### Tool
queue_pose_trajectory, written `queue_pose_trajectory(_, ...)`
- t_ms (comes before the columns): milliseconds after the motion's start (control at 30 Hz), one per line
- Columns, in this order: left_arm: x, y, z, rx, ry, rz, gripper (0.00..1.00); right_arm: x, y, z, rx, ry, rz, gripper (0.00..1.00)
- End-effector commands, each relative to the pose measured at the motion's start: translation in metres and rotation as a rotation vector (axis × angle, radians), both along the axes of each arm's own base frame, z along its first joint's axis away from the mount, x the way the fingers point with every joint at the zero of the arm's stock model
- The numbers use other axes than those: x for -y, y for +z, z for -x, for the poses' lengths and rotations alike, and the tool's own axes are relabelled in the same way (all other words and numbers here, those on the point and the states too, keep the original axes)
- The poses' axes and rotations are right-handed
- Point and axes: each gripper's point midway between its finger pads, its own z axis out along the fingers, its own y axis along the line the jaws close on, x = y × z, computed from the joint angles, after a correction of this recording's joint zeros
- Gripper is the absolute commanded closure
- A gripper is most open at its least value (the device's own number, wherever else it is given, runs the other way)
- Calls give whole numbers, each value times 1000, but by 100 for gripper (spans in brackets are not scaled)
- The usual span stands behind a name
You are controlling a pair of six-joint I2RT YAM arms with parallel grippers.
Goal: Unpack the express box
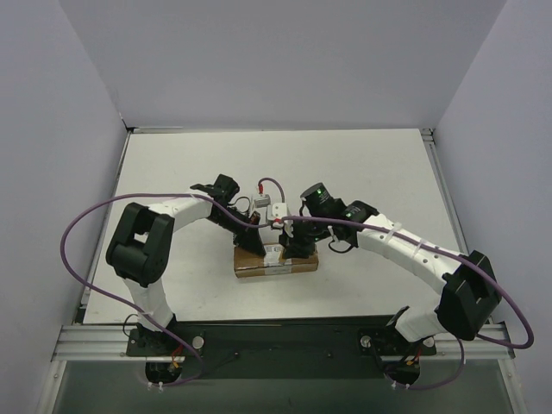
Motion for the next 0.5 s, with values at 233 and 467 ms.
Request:
queue_pose_trajectory(233,-12,-33,-6,42,-13,-114,100,-11,17,9,110,102,3,100)
queue_pose_trajectory(467,-12,-35,-6,36,-12,-115,100,-10,20,7,161,101,-2,100)
